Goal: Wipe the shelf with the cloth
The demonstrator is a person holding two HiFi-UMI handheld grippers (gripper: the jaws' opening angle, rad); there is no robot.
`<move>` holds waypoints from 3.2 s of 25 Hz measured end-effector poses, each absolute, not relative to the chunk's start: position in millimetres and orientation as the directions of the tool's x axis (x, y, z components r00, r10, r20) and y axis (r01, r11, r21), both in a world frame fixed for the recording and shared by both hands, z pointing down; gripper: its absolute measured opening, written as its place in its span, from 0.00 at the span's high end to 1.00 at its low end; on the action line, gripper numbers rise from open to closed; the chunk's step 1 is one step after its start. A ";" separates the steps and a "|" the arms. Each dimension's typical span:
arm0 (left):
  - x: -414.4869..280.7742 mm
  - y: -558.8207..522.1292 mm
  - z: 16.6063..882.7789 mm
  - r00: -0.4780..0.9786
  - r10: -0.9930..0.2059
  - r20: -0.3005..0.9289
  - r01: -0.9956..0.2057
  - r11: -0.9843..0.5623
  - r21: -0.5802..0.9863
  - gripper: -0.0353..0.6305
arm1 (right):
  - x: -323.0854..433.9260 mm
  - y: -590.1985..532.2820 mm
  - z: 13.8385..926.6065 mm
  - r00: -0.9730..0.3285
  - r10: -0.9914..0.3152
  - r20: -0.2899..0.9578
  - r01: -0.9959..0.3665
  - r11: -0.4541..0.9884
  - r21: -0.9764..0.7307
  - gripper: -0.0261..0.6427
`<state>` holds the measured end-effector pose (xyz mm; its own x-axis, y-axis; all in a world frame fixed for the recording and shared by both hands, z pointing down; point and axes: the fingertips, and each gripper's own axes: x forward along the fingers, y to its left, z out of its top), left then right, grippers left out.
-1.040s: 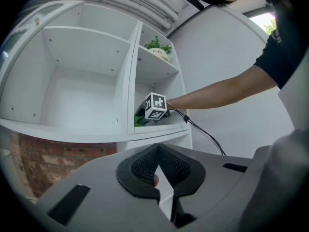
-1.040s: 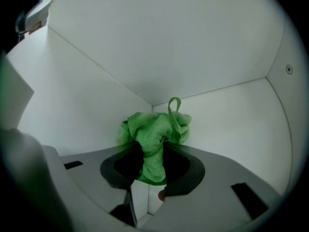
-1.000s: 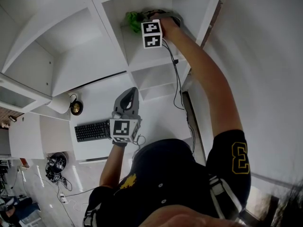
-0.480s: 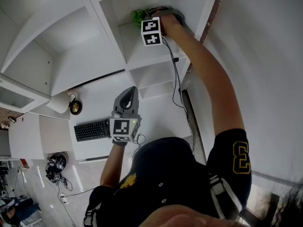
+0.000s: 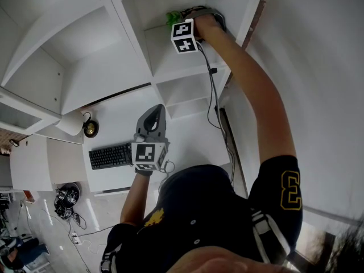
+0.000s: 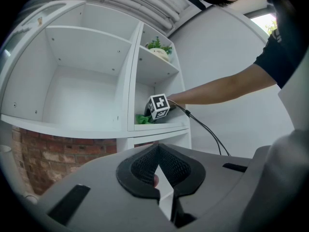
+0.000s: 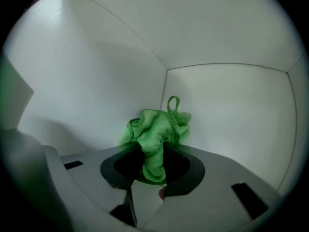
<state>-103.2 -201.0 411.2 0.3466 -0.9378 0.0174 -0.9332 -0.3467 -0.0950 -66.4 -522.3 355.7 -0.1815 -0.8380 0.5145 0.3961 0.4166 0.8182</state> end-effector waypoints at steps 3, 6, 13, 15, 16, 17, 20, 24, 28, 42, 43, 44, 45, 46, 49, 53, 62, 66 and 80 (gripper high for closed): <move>-102.2 -200.7 411.4 0.349 -0.937 0.018 -0.932 -0.349 -0.095 0.92 | -62.1 -523.6 355.7 -0.161 -0.848 0.506 0.397 0.414 0.819 0.80; -101.0 -201.2 411.8 0.351 -0.936 0.018 -0.931 -0.351 -0.096 0.92 | -61.7 -524.2 355.6 -0.158 -0.853 0.497 0.397 0.406 0.823 0.80; -103.2 -200.1 412.9 0.345 -0.938 0.020 -0.934 -0.346 -0.091 0.92 | -48.2 -526.8 358.6 -0.068 -0.874 0.481 0.493 0.390 0.778 0.80; -104.3 -200.2 413.1 0.343 -0.939 0.019 -0.935 -0.343 -0.088 0.92 | -39.1 -529.0 360.0 -0.003 -0.883 0.470 0.563 0.387 0.730 0.79; -104.0 -200.1 413.3 0.344 -0.939 0.018 -0.935 -0.344 -0.087 0.92 | -36.0 -529.5 360.5 0.021 -0.885 0.465 0.591 0.386 0.708 0.79; -103.2 -199.7 413.7 0.345 -0.938 0.018 -0.935 -0.345 -0.086 0.92 | -32.6 -529.8 361.3 0.045 -0.886 0.461 0.615 0.388 0.687 0.79; -101.3 -197.8 414.6 0.349 -0.937 0.017 -0.934 -0.349 -0.081 0.92 | -21.1 -530.8 362.9 0.123 -0.880 0.459 0.649 0.421 0.634 0.79; -104.4 -197.9 416.5 0.345 -0.938 0.021 -0.935 -0.346 -0.076 0.92 | -19.3 -532.9 363.1 0.145 -0.873 0.465 0.640 0.441 0.629 0.79; -108.2 -197.5 416.2 0.335 -0.942 0.018 -0.939 -0.335 -0.073 0.92 | -25.8 -531.8 361.8 0.106 -0.875 0.472 0.622 0.428 0.655 0.79; -122.4 -188.7 420.8 0.302 -0.953 0.036 -0.950 -0.304 -0.069 0.92 | -138.0 -460.6 334.9 -0.396 -0.805 0.441 0.533 0.190 0.825 0.78; -126.0 -187.3 422.2 0.293 -0.955 0.041 -0.953 -0.295 -0.067 0.92 | -144.7 -454.7 337.5 -0.414 -0.789 0.454 0.532 0.195 0.824 0.78; -129.6 -185.7 424.0 0.284 -0.958 0.045 -0.956 -0.287 -0.064 0.92 | -150.8 -449.3 340.3 -0.429 -0.773 0.468 0.529 0.205 0.823 0.78; -132.4 -184.2 425.9 0.278 -0.959 0.049 -0.958 -0.280 -0.061 0.92 | -156.0 -444.6 343.6 -0.441 -0.758 0.481 0.526 0.215 0.823 0.78; -133.9 -182.5 427.8 0.273 -0.961 0.053 -0.959 -0.276 -0.057 0.92 | -160.3 -440.9 347.7 -0.448 -0.748 0.489 0.526 0.222 0.821 0.78; -133.8 -179.3 431.6 0.271 -0.960 0.066 -0.961 -0.274 -0.045 0.92 | -166.4 -438.4 359.0 -0.437 -0.757 0.485 0.552 0.199 0.810 0.79; -127.7 -183.3 425.1 0.286 -0.957 0.046 -0.956 -0.288 -0.054 0.92 | -166.5 -440.6 359.1 -0.430 -0.761 0.487 0.565 0.194 0.802 0.79; -122.3 -187.3 431.8 0.308 -0.949 0.064 -0.950 -0.311 -0.041 0.92 | -155.7 -440.0 360.4 -0.434 -0.749 0.500 0.537 0.230 0.811 0.80; -116.5 -190.1 430.3 0.322 -0.945 0.054 -0.945 -0.325 -0.044 0.92 | -147.0 -440.9 360.4 -0.422 -0.752 0.505 0.533 0.245 0.810 0.80; -103.5 -196.4 428.9 0.374 -0.926 0.046 -0.925 -0.376 -0.052 0.92 | -99.0 -457.8 362.0 -0.329 -0.789 0.519 0.528 0.302 0.794 0.80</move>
<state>-103.5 -196.4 428.9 0.3735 -0.9265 0.0460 -0.9253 -0.3757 -0.0523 -99.0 -457.8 362.0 -0.3287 -0.7892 0.5187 0.5279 0.3020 0.7938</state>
